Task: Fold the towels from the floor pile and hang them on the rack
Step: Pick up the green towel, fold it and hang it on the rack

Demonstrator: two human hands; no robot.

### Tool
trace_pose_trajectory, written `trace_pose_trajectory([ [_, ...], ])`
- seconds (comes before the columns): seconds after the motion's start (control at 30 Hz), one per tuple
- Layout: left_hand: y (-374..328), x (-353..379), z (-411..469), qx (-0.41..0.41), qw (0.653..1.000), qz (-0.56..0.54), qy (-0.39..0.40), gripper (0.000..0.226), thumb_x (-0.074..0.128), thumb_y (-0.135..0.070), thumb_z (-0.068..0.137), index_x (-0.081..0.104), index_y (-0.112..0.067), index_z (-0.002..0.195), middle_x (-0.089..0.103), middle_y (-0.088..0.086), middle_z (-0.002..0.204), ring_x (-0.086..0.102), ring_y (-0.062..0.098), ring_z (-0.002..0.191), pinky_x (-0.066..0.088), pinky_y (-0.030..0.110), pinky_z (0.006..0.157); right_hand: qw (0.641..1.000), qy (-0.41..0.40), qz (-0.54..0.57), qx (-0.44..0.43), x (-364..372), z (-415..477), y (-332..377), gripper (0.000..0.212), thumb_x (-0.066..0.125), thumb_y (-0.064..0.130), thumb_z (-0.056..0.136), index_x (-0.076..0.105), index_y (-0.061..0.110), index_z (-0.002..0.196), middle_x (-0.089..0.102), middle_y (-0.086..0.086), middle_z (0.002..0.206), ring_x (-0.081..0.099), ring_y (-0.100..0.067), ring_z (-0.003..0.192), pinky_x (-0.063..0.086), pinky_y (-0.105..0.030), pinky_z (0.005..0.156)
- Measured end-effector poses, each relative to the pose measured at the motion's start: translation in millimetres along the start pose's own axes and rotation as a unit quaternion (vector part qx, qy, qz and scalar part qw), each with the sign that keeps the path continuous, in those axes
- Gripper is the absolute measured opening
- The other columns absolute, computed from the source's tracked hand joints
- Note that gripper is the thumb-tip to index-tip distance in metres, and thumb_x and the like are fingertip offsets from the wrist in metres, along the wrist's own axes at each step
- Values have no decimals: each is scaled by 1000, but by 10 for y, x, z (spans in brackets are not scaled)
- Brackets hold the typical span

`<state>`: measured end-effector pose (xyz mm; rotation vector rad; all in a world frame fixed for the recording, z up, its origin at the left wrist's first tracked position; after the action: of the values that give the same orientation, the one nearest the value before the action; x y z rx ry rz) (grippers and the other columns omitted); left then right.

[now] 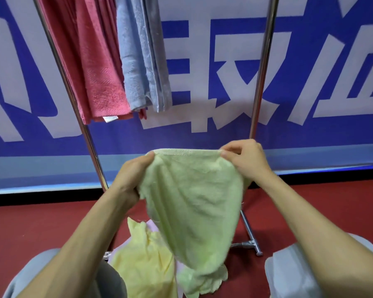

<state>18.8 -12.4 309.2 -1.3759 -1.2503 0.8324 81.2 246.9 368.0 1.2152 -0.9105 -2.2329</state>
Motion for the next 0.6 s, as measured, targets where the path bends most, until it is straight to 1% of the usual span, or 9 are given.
trace_pose_trajectory([
  [0.07,34,-37,-23,-43,996,-74,7,25,63,-34,89,67,-10,81,70,4,67,67,16,55,55,24,50,997,28,-72,-1,107,-22,-47,8,68,31,82,75,27,82,73,11,83,66,-10,92,51,-32,88],
  [0.13,41,-27,-43,-64,989,-132,29,26,60,-34,90,66,-10,81,69,5,68,68,18,56,56,26,51,994,39,-104,24,155,-42,-102,16,67,44,80,70,30,72,70,10,79,63,-15,93,51,-38,84],
  [0.23,1,-85,-39,-65,979,-190,33,28,53,-32,93,65,-9,84,68,7,72,68,21,59,57,29,53,979,50,-187,66,153,-62,-168,43,65,60,76,61,21,60,64,5,69,57,-20,85,45,-35,72],
  [0.27,-18,-115,-34,-63,976,-207,29,26,52,-29,93,64,-8,84,68,7,71,68,21,58,57,29,52,976,55,-194,77,156,-68,-185,44,64,61,77,61,20,61,63,4,68,55,-20,84,42,-34,70],
  [0.33,-41,-175,-25,-51,975,-216,13,20,51,-22,92,63,-8,84,67,6,68,67,20,56,54,27,50,979,88,-158,88,239,-73,-233,33,65,50,83,61,25,61,61,7,68,54,-17,84,41,-30,69],
  [0.4,-30,-235,1,-28,988,-152,-22,14,53,-17,89,63,-7,90,65,6,73,64,20,63,52,26,53,976,160,-118,85,423,-112,-230,22,62,30,89,64,24,68,58,7,67,53,-15,78,40,-24,61],
  [0.5,-36,-256,17,18,996,-46,-68,12,56,-12,88,64,-4,92,63,8,75,59,24,68,48,28,58,956,253,65,132,683,-265,-175,16,56,6,93,68,-5,92,56,-10,74,50,-15,63,45,-18,52],
  [0.53,-46,-182,16,33,998,-13,-51,12,55,-9,88,65,-3,91,63,8,75,58,23,67,47,27,58,946,260,128,148,728,-307,-136,16,56,2,92,66,-10,94,55,-11,74,50,-13,61,48,-17,51],
  [0.6,-14,-23,-11,43,998,31,-14,17,51,-6,89,68,-2,88,62,9,74,59,18,57,49,24,52,939,231,197,159,756,-325,-68,12,59,1,90,67,-8,89,57,-8,69,52,-10,56,48,-17,52],
])
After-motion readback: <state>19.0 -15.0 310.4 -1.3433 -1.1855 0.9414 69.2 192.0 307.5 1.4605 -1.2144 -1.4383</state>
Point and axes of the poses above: each hand's wrist, its own z-axis towards the middle knuckle, its own x-axis out of the palm, y = z × x, the point moved 10 cm from there along z, towards the middle knuckle
